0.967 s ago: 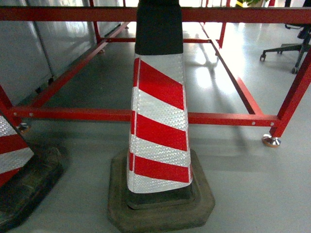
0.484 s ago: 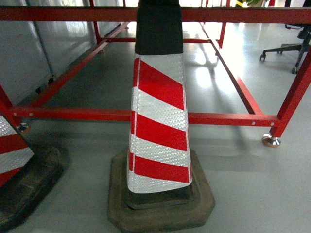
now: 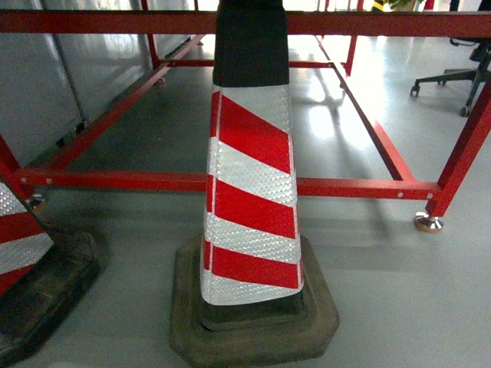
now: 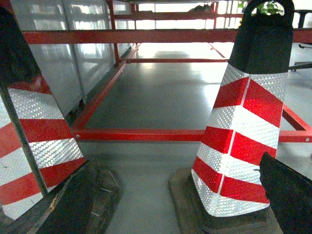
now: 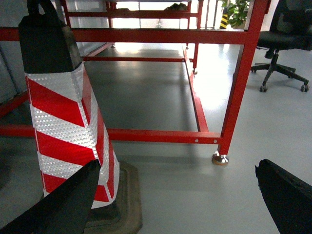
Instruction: Pick blue part to blue bin on bottom shelf
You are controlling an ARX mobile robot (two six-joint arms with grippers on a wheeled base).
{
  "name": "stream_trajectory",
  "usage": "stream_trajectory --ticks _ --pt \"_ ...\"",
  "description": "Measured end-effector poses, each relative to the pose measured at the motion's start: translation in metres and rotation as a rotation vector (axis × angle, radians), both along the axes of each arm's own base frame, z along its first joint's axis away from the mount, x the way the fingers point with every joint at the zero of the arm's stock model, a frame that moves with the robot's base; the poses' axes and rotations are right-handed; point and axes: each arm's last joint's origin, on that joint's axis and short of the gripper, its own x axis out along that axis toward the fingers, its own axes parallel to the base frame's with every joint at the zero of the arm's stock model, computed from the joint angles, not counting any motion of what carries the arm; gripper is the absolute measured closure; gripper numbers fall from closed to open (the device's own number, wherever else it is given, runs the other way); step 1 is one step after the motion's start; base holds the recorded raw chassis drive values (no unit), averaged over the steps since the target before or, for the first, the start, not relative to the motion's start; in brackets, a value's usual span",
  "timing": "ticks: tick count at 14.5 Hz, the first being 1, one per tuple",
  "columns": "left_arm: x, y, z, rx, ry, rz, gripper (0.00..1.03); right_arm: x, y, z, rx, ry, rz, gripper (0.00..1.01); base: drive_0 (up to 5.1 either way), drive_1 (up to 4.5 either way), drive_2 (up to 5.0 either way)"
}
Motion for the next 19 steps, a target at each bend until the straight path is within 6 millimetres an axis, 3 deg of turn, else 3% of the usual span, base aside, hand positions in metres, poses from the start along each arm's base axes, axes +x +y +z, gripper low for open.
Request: stream_trajectory --ticks 19 --pt "0.0000 0.0000 0.0000 0.000 0.000 0.001 0.05 0.0000 0.0000 -0.0001 0.000 0.001 0.000 0.03 0.0 0.00 0.0"
